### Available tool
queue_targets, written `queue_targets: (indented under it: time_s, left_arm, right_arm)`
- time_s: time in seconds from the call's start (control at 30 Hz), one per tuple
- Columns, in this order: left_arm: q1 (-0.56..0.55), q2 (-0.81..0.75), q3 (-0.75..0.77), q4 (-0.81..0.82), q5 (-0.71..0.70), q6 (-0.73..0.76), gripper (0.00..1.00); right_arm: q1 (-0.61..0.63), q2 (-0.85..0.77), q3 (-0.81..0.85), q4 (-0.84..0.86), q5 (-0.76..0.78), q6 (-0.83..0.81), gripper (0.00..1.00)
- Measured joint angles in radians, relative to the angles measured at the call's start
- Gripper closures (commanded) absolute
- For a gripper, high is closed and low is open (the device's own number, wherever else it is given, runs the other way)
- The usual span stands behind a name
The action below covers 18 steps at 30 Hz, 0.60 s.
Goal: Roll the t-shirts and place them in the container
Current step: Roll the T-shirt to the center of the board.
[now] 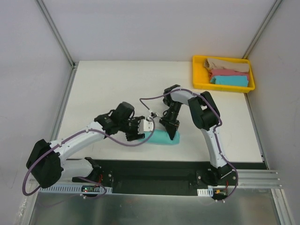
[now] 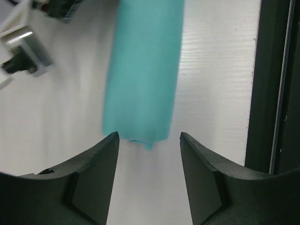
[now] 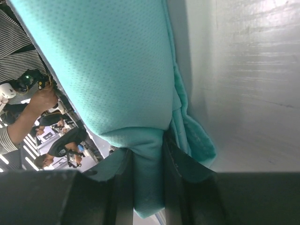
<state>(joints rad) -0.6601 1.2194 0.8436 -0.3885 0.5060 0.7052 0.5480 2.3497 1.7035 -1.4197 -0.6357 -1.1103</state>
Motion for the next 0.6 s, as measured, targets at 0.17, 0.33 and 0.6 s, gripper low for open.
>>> queue_targets:
  time_s: [0.17,0.33,0.6]
  left_arm:
    - [-0.154,-0.018,-0.139,0.103,-0.133,0.119,0.43]
    - [-0.17,0.026,-0.145,0.195,-0.174,0.182,0.42]
    - [-0.218,0.127,-0.137,0.235,-0.162,0.194,0.42]
  right_arm:
    - [0.007,0.016,0.021,-0.021,0.016,0.012,0.87]
    - [0.01,0.031,0.041,-0.035,0.026,0.026,0.87]
    - [0.01,0.064,0.079,-0.071,0.027,0.03,0.87]
